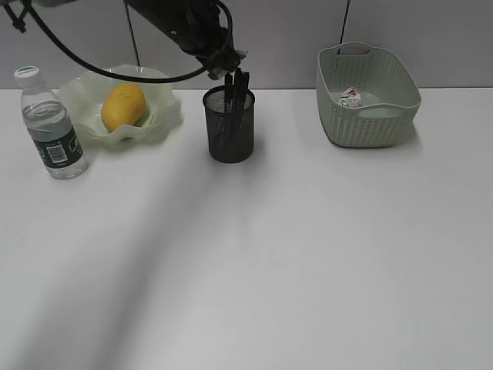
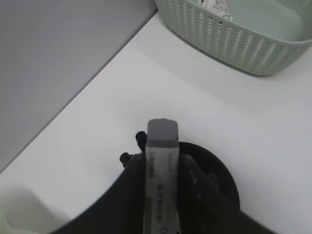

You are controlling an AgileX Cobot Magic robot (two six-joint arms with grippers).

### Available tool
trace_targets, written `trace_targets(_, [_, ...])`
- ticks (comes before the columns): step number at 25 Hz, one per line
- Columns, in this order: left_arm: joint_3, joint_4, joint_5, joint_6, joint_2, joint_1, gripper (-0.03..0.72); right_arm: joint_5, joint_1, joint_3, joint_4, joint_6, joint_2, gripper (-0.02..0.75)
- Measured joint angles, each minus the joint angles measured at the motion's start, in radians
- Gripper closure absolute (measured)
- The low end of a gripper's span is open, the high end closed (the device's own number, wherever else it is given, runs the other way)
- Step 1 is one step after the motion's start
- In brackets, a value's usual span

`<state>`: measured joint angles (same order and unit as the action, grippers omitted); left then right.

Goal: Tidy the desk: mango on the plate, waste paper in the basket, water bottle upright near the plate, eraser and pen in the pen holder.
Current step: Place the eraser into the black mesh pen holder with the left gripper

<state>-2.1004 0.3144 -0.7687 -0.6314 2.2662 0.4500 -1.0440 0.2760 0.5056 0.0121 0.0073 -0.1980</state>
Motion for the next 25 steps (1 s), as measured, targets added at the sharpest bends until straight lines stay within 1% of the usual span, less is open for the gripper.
trace_targets(7, [0.001,0.008,-0.015,0.001,0.050,-0.002,0.531,0.000,0.000,0.000,0.000,0.000,0.000,0.207])
trace_targets(9, [0.001,0.008,-0.016,0.002,0.051,-0.002,0.499,0.000,0.000,0.000,0.000,0.000,0.000,0.208])
trace_targets(12, [0.001,0.008,-0.016,0.003,0.051,-0.006,0.398,0.000,0.000,0.000,0.000,0.000,0.000,0.208])
trace_targets(15, [0.001,0.008,-0.016,0.003,0.051,-0.009,0.330,0.000,0.000,0.000,0.000,0.000,0.000,0.208])
trace_targets(20, [0.001,0.008,-0.056,0.017,0.039,-0.009,0.313,0.000,0.000,0.000,0.000,0.000,0.000,0.208])
trace_targets(25, [0.001,0.006,-0.231,0.103,-0.020,-0.009,0.312,0.000,0.000,0.000,0.000,0.000,0.000,0.208])
